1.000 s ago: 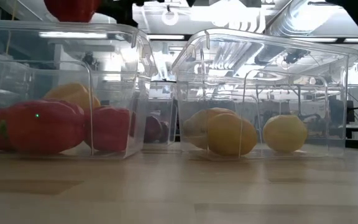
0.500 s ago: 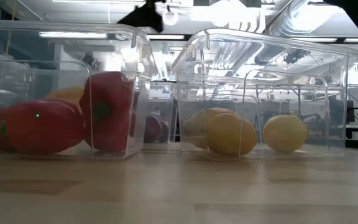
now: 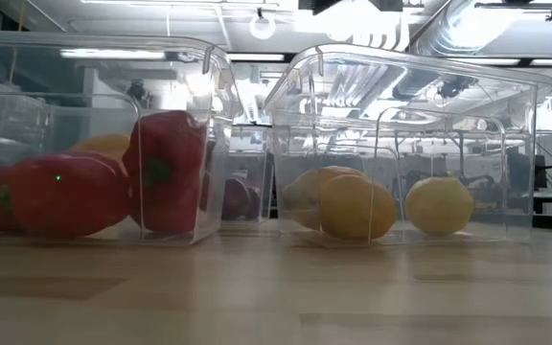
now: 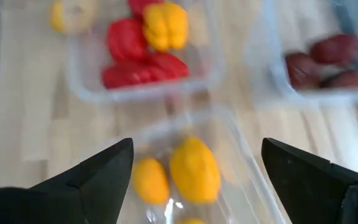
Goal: Sort produce into baskets
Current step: Put the bottom lemon into the middle right transparent bin
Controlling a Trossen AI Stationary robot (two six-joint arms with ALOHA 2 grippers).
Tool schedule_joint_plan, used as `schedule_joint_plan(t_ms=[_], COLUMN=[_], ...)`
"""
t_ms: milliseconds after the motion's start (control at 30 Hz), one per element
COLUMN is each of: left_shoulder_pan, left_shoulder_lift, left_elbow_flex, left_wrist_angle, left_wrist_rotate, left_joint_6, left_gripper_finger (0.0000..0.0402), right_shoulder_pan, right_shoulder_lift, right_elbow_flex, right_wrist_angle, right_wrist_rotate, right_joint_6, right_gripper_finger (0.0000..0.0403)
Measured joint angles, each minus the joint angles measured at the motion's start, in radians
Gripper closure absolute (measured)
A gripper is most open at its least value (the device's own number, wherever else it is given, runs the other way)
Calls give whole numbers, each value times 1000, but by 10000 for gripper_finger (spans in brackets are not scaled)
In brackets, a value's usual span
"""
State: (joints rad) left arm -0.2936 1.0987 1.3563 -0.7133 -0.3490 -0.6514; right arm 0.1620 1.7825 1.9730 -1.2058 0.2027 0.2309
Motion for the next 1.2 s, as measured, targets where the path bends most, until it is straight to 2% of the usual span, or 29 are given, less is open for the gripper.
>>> schedule_joint_plan(t_ms=[100,200,367,567,733,933,1200], left_shoulder_pan=[-73,-126,-244,-403,-499,-561,-547], left_shoulder_lift=[115,227,376,505,621,710,714], left_elbow_flex=[15,73,204,269,266,147,-51], left_wrist_angle=[45,24,-187,-482,-551,-487,-460], left_wrist_rotate=[10,97,234,243,246,353,279], left_joint_6=[16,116,343,563,773,828,873], left_gripper_finger=[111,111,111,111,111,111,111], right_shoulder_pan=[49,110,220,299,320,328,328], right_shoulder_lift=[-117,-244,-424,-558,-581,-578,-578], right_elbow_flex=[-163,-322,-561,-778,-864,-909,-925], right_wrist_angle=[6,36,141,357,549,739,885], right_wrist_rotate=[84,111,139,175,163,158,200], right_joint_6=[118,246,395,501,551,606,600], right_gripper_finger=[59,59,59,59,59,59,59])
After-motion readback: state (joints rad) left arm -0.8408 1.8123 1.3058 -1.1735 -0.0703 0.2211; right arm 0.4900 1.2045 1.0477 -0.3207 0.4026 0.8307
